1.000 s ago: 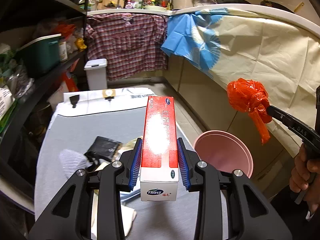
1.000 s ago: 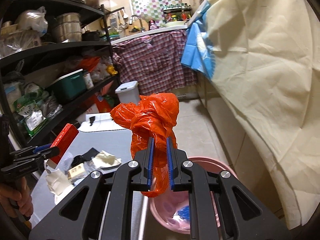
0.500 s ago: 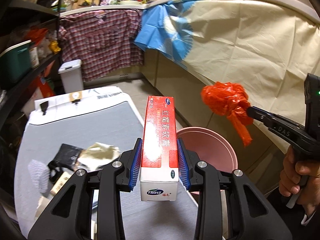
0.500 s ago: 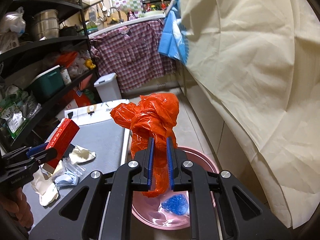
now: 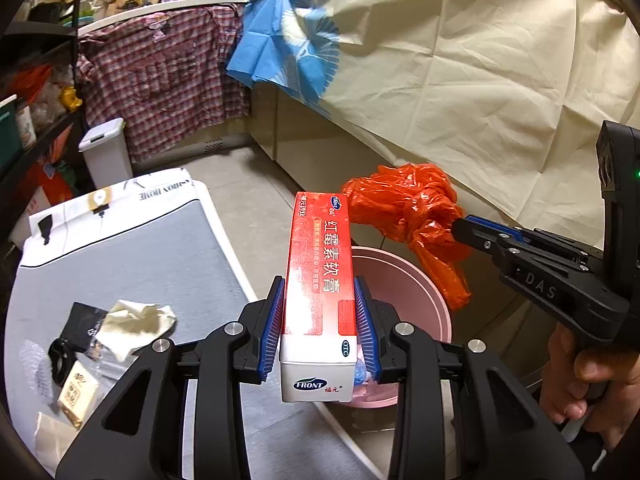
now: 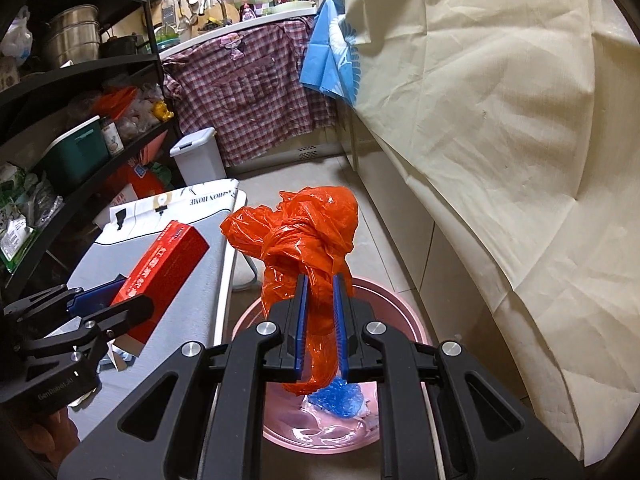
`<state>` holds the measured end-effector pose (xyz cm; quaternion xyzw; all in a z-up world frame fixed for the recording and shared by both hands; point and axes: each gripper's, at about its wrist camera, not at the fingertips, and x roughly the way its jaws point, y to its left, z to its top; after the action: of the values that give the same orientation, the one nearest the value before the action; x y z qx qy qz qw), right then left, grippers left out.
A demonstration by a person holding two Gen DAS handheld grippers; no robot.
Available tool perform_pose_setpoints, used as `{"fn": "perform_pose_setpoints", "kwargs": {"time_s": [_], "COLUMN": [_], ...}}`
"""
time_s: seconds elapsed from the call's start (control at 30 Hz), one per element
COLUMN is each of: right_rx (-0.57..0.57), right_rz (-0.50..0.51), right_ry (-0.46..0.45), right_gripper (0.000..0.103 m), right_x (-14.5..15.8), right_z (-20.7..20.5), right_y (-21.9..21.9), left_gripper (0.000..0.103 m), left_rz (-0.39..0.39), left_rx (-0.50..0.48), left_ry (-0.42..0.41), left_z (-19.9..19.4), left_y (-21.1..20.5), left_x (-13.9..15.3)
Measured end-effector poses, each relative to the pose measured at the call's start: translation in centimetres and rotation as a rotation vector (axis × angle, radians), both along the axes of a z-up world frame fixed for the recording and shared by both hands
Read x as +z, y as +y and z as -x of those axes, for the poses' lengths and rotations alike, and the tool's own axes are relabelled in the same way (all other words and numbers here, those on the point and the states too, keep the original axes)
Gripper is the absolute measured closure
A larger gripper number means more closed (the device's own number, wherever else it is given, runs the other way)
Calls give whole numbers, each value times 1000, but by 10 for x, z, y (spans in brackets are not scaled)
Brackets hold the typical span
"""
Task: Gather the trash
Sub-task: 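Carry both items over the pink bucket and open both tools to drop them, then move both tools back over the board toward the white mesh scrubber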
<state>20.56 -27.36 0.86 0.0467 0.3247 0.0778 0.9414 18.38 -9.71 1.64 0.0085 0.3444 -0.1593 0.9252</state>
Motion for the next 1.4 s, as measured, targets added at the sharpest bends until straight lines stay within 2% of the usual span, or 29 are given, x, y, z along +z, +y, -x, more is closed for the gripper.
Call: {"fn": "perform_pose_setpoints", "kwargs": {"time_s": [0.07, 0.17, 0.2, 0.37, 0.63, 0.97, 1.4], "right_rx": [-7, -25, -30, -52, -47, -5, 67], "right_rz": [-1, -3, -2, -7, -10, 8, 12], "right_ry": [7, 27, 24, 17, -11, -99, -135], "right_gripper": [86, 62, 59, 59, 59, 59, 59], "right_x": [-2, -5, -5, -5, -1, 14, 24], "right_z": [-2, -5, -4, -3, 0, 13, 26], "right_y": [-3, -7, -9, -16, -11, 9, 43], "left_gripper": [69, 67, 64, 63, 63, 63, 63], "left_rz": [13, 15, 25, 66, 66, 55, 52], "left_rx": [-23, -50, -49, -35, -20, -5, 93], "left_ry": [-1, -21, -27, -32, -37, -63, -90], "left_z": [-2, -3, -2, -4, -1, 12, 36], "left_y": [-6, -14, -13, -7, 4, 22, 92], "left_x": [0, 3, 5, 10, 12, 21, 29]}}
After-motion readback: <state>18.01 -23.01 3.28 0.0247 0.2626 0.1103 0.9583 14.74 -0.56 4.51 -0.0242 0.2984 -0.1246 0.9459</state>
